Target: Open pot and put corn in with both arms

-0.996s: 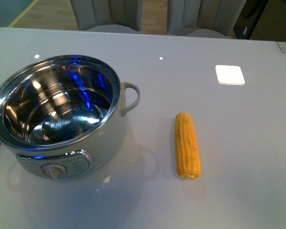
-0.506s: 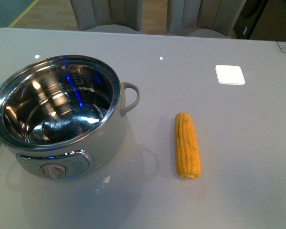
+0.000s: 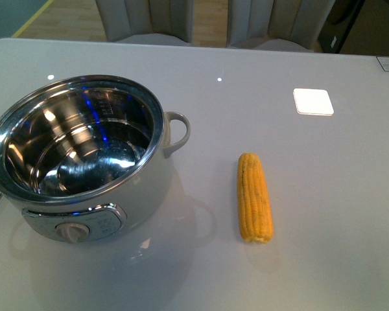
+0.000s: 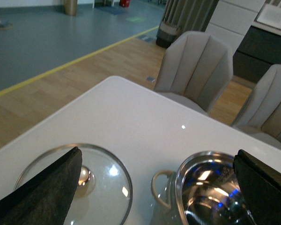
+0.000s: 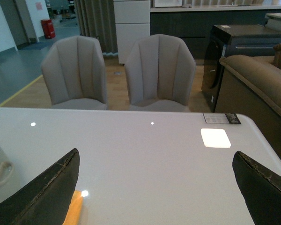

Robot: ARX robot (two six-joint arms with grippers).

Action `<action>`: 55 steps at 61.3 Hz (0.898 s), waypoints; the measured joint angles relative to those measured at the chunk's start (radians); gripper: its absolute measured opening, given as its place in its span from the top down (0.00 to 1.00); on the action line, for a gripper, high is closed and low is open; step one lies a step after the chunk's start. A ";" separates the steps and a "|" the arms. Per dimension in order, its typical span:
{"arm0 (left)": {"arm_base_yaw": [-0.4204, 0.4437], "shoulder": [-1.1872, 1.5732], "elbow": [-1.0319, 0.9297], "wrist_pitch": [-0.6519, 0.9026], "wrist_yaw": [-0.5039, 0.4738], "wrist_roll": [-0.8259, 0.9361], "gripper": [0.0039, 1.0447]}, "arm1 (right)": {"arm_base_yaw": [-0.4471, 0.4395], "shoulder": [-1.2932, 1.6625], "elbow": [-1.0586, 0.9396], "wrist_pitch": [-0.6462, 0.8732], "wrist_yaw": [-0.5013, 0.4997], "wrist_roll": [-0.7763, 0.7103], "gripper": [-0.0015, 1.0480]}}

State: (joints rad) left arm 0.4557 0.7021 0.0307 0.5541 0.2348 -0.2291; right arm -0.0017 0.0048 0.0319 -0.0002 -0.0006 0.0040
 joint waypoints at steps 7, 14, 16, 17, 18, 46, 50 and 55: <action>0.019 -0.008 -0.014 -0.011 0.001 -0.005 0.06 | 0.000 0.000 0.000 0.000 0.000 0.000 0.08; 0.020 -0.010 -0.014 -0.011 0.002 -0.005 0.06 | 0.000 0.000 0.000 0.000 0.000 0.000 0.08; 0.020 -0.010 -0.014 -0.011 0.002 -0.005 0.06 | 0.000 0.000 0.000 0.000 0.000 0.000 0.08; 0.020 -0.010 -0.014 -0.011 0.002 -0.005 0.06 | 0.000 0.000 0.000 0.000 0.000 0.000 0.08; 0.020 -0.010 -0.014 -0.011 0.002 -0.005 0.06 | 0.000 0.000 0.000 0.000 0.000 0.000 0.08; -0.195 -0.343 -0.019 -0.199 0.014 0.214 0.80 | 0.000 0.000 0.000 0.000 0.000 0.000 0.08; -0.230 -0.382 -0.019 -0.236 -0.022 0.215 0.92 | 0.000 0.000 0.000 0.000 0.000 0.000 0.08; -0.265 -0.418 -0.019 -0.273 -0.054 0.217 0.97 | 0.000 0.000 0.000 0.000 0.000 0.000 0.08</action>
State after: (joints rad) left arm 0.1909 0.2840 0.0116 0.2813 0.1810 -0.0120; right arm -0.0013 0.0048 0.0319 -0.0002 -0.0002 0.0036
